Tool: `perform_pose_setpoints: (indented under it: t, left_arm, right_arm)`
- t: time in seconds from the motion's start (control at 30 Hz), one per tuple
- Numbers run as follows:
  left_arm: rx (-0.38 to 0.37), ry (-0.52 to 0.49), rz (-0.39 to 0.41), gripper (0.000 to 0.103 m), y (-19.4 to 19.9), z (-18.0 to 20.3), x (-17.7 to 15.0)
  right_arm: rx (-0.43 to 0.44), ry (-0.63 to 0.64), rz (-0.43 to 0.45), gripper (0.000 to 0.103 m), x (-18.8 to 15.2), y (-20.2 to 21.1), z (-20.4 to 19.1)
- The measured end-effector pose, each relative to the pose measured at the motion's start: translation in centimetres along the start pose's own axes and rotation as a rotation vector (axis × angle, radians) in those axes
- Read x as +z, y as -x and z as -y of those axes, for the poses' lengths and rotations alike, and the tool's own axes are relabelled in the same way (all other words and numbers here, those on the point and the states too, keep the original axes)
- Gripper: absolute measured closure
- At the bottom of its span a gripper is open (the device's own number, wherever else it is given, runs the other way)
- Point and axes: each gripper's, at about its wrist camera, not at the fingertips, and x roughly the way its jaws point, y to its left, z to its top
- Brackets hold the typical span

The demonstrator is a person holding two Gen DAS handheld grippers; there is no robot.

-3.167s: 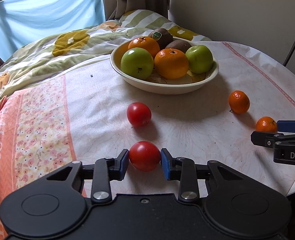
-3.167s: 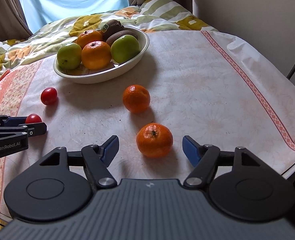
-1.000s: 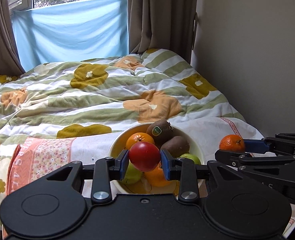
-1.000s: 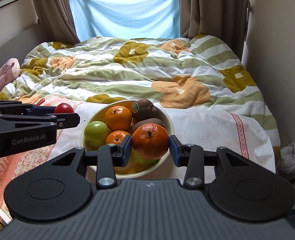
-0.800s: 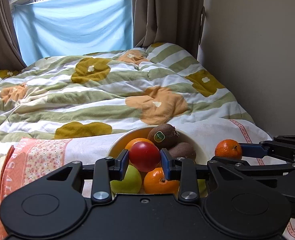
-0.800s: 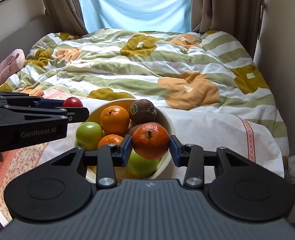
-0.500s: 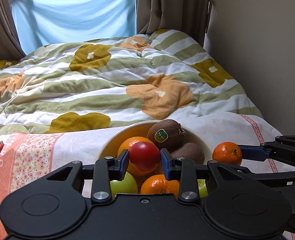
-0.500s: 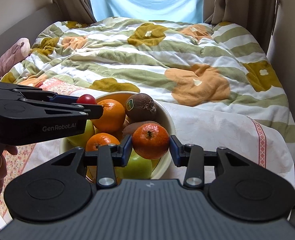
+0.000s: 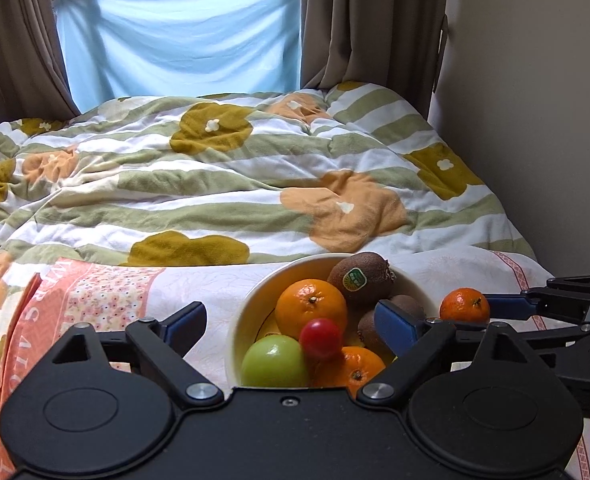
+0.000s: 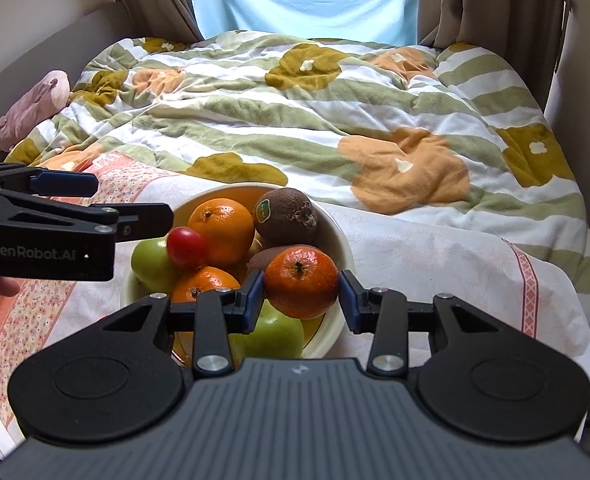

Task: Organize fruits
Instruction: 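Lower the tomato and tangerine into the bowl and open both tools, then grasp the second red tomato with the left tool while the right tool grasps a tangerine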

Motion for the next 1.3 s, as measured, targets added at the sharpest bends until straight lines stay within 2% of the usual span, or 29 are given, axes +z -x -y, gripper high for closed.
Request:
perform_pose_setpoints:
  t: [0.3, 0.63, 0.67, 0.73, 0.77, 0.8, 1.03, 1.3]
  left_arm:
    - [0.048, 0.046, -0.006, 0.009, 1.8, -1.9, -1.5]
    - [0.086, 0.067, -0.023, 0.009, 2.5, -3.1, -2.8]
    - [0.089, 0.067, -0.024, 0.009, 2.6, -3.1, -2.9]
    - [0.092, 0.069, -0.024, 0.009, 2.7, -3.2, -3.1]
    - [0.094, 0.071, -0.024, 0.009, 2.7, -3.2, -3.2]
    - [0.096, 0.073, -0.024, 0.009, 2.8, -3.2, -3.3]
    - [0.108, 0.086, -0.013, 0.009, 4.0, -3.0, -3.6]
    - [0.113, 0.07, 0.043, 0.009, 6.8, -2.4, -3.4]
  right_arm:
    - [0.061, 0.028, 0.007, 0.048, 1.8, -1.8, -1.4]
    - [0.115, 0.047, -0.003, 0.047, 2.0, -3.9, -2.4]
    - [0.113, 0.043, 0.002, 0.045, 2.0, -3.9, -2.4]
    - [0.106, 0.029, 0.015, 0.025, 1.8, -3.7, -2.3]
    - [0.111, 0.02, 0.017, 0.005, 1.7, -3.5, -2.2]
    - [0.115, 0.009, 0.022, 0.0, 1.5, -3.3, -2.0]
    - [0.096, 0.032, 0.047, 0.0, 0.8, -1.7, -1.9]
    - [0.079, 0.042, 0.094, 0.0, 0.5, 1.6, -2.3]
